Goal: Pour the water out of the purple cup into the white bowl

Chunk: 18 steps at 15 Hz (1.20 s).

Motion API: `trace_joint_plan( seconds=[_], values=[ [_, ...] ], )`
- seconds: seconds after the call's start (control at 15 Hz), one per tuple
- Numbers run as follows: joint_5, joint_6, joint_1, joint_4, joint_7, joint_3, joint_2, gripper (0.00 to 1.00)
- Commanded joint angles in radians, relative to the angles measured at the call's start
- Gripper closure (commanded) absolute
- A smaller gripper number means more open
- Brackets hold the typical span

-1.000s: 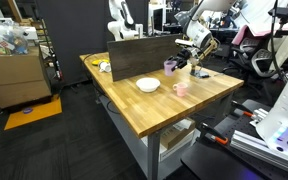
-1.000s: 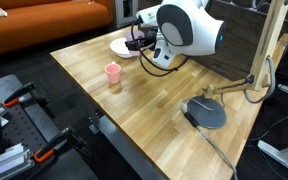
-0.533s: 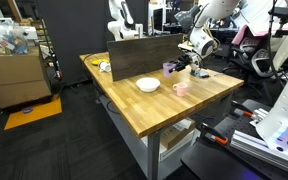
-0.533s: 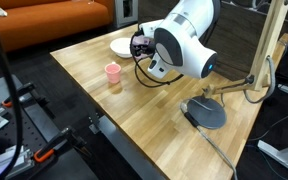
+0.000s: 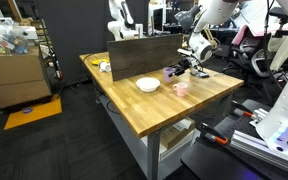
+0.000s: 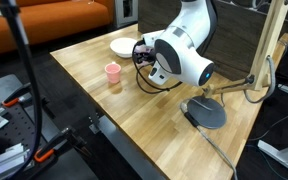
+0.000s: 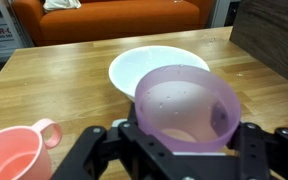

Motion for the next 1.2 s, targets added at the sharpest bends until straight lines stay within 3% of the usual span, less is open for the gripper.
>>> trace_joint_plan(
  seconds=[0.0,0.33,0.4,0.47,0.73,1.13],
  values=[
    [0.004,0.017,0.019,0.031,-0.001,-0.022,0.027,0.51],
    [0.001,-0.008,0.009,0.057,0.006,-0.017,0.055,0.51],
    [0.002,-0.010,0.009,0.058,0.006,-0.015,0.057,0.33],
    [0.002,-0.014,0.008,0.061,0.006,-0.014,0.058,0.06],
    [0.000,-0.018,0.008,0.059,0.004,-0.016,0.049,0.00],
    [-0.006,-0.018,0.013,0.040,-0.008,-0.022,0.021,0.00]
  ],
)
